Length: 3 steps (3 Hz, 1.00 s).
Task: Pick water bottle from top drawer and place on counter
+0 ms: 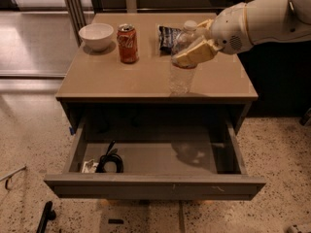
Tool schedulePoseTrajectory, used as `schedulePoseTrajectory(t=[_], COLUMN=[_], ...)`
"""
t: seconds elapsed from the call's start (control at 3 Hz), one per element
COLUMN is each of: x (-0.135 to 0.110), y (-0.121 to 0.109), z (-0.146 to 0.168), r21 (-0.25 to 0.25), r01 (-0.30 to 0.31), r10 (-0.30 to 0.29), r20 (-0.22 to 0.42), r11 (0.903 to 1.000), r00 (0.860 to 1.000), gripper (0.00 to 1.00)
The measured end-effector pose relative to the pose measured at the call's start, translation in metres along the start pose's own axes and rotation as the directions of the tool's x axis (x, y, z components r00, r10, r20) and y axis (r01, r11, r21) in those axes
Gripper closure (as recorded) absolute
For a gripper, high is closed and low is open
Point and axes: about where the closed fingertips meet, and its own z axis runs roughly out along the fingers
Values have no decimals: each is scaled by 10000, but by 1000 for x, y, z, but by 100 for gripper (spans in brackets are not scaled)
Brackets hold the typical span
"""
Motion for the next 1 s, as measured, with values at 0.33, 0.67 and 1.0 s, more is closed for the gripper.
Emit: schedulePoseTrajectory(t=[0.33,0.67,1.0], x=[5,7,12], y=[-33,-61,-80], z=[17,32,47], r21=[175,270,172], r01=[231,292,-26], r10=[-228,-286,29], r20=[-166,-193,-203], r11=[9996,9992,9998], r00=[9996,9994,9998], gripper=[100,100,100])
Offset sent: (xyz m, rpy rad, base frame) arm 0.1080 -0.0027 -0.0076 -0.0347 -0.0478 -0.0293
